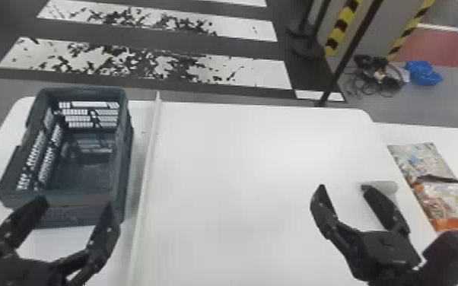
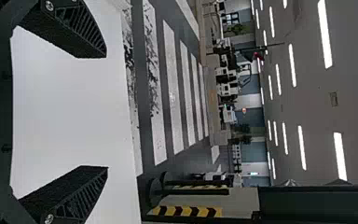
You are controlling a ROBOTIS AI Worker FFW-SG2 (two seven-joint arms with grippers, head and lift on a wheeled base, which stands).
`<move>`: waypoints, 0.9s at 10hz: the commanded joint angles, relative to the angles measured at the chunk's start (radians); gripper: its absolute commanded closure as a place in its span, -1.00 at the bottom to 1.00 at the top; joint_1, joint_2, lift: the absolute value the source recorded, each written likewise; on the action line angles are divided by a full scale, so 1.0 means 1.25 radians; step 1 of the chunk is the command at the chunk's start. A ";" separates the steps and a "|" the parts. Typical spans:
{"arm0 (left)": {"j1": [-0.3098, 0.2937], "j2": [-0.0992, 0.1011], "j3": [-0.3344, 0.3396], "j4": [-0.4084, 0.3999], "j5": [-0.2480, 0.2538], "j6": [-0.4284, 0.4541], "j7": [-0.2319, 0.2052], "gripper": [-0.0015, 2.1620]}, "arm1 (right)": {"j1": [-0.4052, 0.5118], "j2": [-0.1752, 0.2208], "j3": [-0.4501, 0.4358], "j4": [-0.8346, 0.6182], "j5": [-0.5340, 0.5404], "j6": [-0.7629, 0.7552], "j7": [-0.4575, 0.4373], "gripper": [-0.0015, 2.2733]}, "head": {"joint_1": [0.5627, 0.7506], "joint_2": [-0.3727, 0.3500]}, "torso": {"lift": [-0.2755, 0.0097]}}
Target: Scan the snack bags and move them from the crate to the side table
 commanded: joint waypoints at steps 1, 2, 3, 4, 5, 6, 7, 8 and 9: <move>0.001 -0.002 0.001 0.000 0.000 0.001 0.000 -0.93 | 0.000 -0.001 0.001 0.000 -0.004 0.000 -0.001 -0.94 | 0.41 -0.37 | 0.32; 0.001 -0.002 0.001 0.000 0.000 -0.002 0.000 -0.93 | 0.000 -0.002 0.001 -0.001 -0.004 0.000 0.000 -0.94 | 0.41 -0.37 | 0.32; 0.001 -0.002 0.002 0.000 0.000 0.001 0.000 -0.93 | 0.000 -0.003 0.001 0.000 -0.004 0.000 0.000 -0.93 | 0.41 -0.36 | 0.32; 0.001 -0.003 0.004 0.000 0.000 0.001 0.000 -0.93 | 0.000 -0.003 0.001 0.000 -0.004 0.000 0.000 -0.94 | 0.41 -0.36 | 0.32; 0.001 -0.005 0.005 0.000 0.000 0.001 0.000 -0.93 | 0.000 -0.002 0.001 0.000 -0.004 0.000 0.000 -0.94 | 0.41 -0.36 | 0.32; 0.001 -0.006 0.006 0.001 0.000 0.001 0.000 -0.93 | 0.000 -0.002 0.001 0.000 -0.005 0.000 0.000 -0.94 | 0.41 -0.35 | 0.32; 0.000 -0.006 0.007 0.001 0.000 0.001 0.000 -0.93 | 0.000 -0.003 0.001 0.000 -0.008 0.000 0.000 -0.94 | 0.41 -0.35 | 0.32; -0.001 -0.006 0.007 0.002 0.001 0.001 0.000 -0.93 | 0.000 -0.003 0.000 -0.002 -0.012 0.012 0.009 -0.94 | 0.41 -0.34 | 0.32; -0.004 -0.006 0.007 0.004 0.002 0.001 0.000 -0.93 | 0.000 -0.003 0.000 -0.003 -0.012 0.020 0.011 -0.94 | 0.41 -0.34 | 0.32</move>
